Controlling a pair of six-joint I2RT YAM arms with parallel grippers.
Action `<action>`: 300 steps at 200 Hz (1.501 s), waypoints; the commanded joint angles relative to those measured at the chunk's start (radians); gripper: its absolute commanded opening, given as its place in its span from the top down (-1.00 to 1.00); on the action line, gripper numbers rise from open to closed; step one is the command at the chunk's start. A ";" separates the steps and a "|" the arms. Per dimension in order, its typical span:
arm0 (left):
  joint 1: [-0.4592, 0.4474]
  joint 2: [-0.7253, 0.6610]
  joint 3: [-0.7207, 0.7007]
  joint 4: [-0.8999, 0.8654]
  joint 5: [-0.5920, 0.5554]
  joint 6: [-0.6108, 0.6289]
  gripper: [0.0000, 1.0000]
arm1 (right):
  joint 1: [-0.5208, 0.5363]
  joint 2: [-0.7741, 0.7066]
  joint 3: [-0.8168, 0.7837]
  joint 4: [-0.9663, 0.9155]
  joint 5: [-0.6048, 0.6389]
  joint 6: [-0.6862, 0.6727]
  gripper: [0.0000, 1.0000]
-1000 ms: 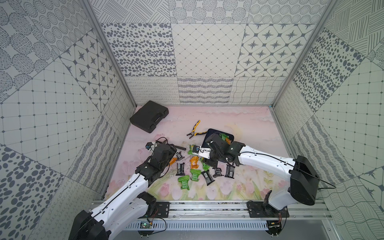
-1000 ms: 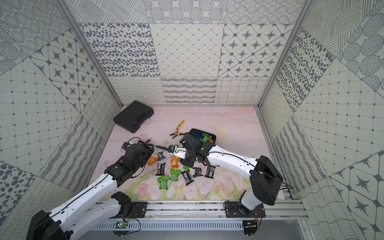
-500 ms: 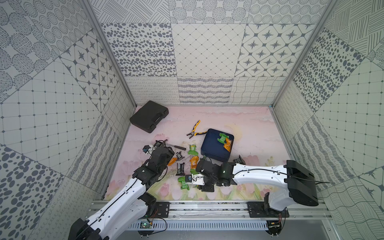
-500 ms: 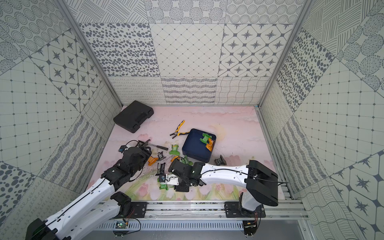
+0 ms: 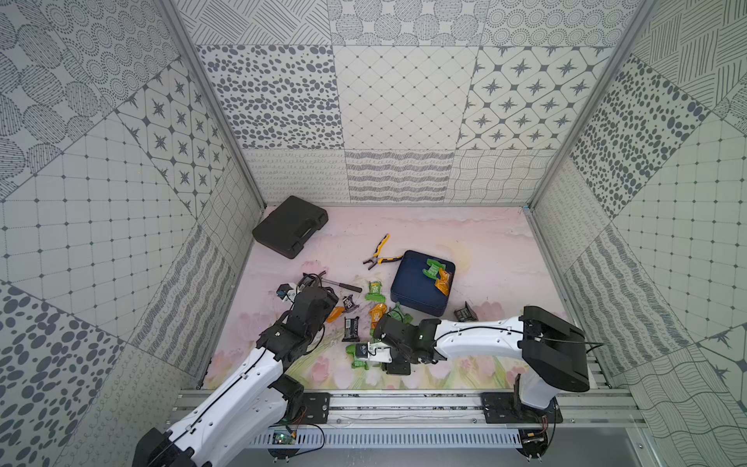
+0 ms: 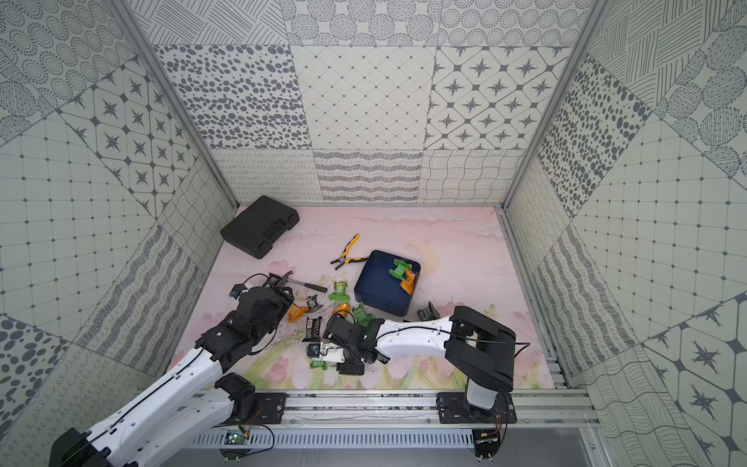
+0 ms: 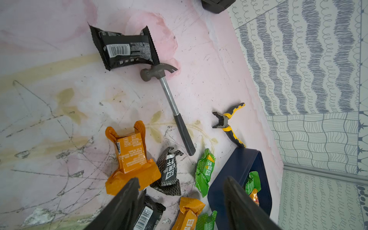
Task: Take the cookies out of the storage box
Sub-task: Place the cookie at the center of the board, then pick up the cookie from the storage box.
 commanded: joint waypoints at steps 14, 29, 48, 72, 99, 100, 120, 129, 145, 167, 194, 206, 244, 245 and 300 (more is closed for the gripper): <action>0.003 0.007 0.006 -0.016 -0.024 0.037 -0.41 | 0.008 0.023 -0.019 0.052 -0.007 0.004 0.27; 0.004 0.008 0.006 -0.012 -0.023 0.043 -0.41 | 0.008 0.011 -0.022 0.059 -0.002 0.015 0.12; 0.004 0.008 0.005 0.005 -0.018 0.065 -0.42 | 0.007 -0.027 -0.029 0.081 0.013 0.034 -0.05; 0.005 0.007 0.012 0.050 -0.002 0.125 -0.43 | 0.005 -0.085 -0.027 0.092 0.027 0.060 -0.21; 0.009 0.021 0.038 0.111 0.038 0.228 -0.46 | -0.012 -0.168 -0.026 0.119 0.042 0.108 -0.28; 0.009 0.023 0.039 0.112 0.039 0.232 -0.47 | -0.014 -0.172 -0.026 0.120 0.042 0.111 -0.28; 0.009 0.056 0.080 0.148 0.078 0.326 -0.47 | -0.048 -0.238 -0.028 0.153 0.075 0.165 -0.28; 0.010 0.075 0.101 0.155 0.099 0.364 -0.49 | -0.064 -0.264 -0.032 0.170 0.106 0.189 -0.28; 0.009 0.115 0.147 0.164 0.140 0.427 -0.50 | -0.105 -0.302 -0.035 0.181 0.167 0.244 -0.28; 0.007 0.180 0.214 0.173 0.203 0.508 -0.52 | -0.199 -0.343 -0.041 0.175 0.210 0.370 -0.27; -0.040 0.255 0.290 0.152 0.185 0.581 -0.64 | -0.315 -0.395 -0.071 0.174 0.232 0.474 -0.25; -0.076 0.287 0.320 0.154 0.158 0.626 -0.65 | -0.354 -0.412 -0.069 0.148 0.257 0.488 -0.24; -0.186 0.424 0.427 0.149 0.164 0.723 -0.64 | -0.518 -0.453 -0.050 0.049 0.272 0.636 -0.24; -0.188 0.429 0.431 0.150 0.165 0.726 -0.64 | -0.522 -0.453 -0.050 0.048 0.272 0.639 -0.24; -0.327 0.732 0.696 0.050 0.274 0.857 -0.62 | -0.672 -0.504 -0.079 -0.044 0.258 0.739 -0.23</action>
